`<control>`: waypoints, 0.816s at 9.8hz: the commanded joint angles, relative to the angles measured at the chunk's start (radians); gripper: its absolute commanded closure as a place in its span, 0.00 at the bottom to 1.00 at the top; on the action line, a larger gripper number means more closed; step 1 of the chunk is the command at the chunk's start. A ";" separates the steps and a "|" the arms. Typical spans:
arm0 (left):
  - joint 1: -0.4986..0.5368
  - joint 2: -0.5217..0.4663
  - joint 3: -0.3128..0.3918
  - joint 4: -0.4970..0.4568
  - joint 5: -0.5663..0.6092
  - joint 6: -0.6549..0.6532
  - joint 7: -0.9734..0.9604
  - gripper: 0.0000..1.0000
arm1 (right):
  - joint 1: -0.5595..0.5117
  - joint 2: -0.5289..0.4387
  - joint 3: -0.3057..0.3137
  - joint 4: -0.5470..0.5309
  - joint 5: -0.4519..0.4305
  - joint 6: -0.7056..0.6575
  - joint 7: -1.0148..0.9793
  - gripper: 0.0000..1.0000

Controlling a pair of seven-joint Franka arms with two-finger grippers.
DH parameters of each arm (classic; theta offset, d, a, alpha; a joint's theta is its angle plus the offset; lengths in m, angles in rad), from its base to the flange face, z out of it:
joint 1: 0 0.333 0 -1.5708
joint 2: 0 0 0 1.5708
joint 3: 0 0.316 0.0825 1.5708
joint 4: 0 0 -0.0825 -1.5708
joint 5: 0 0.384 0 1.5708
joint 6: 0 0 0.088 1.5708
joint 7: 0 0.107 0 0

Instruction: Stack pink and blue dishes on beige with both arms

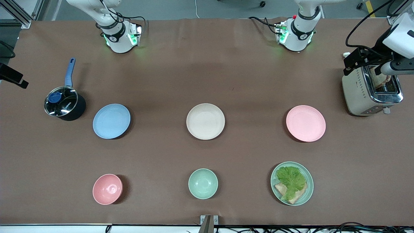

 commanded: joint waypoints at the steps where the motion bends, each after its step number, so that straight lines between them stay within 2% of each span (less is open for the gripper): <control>1: -0.003 0.012 0.003 -0.017 0.007 0.003 0.003 0.00 | -0.003 0.004 0.001 0.003 -0.006 0.010 -0.001 0.00; 4: 0.009 0.038 0.012 0.007 0.008 0.004 0.024 0.00 | -0.006 -0.001 -0.002 -0.033 -0.006 0.034 0.000 0.00; 7: 0.084 0.129 0.009 -0.071 0.035 0.140 0.069 0.00 | -0.012 0.004 -0.002 -0.082 0.006 0.066 -0.009 0.00; 8: 0.104 0.152 0.009 -0.126 0.035 0.212 0.099 0.00 | -0.024 0.010 -0.003 -0.155 0.028 0.127 -0.020 0.00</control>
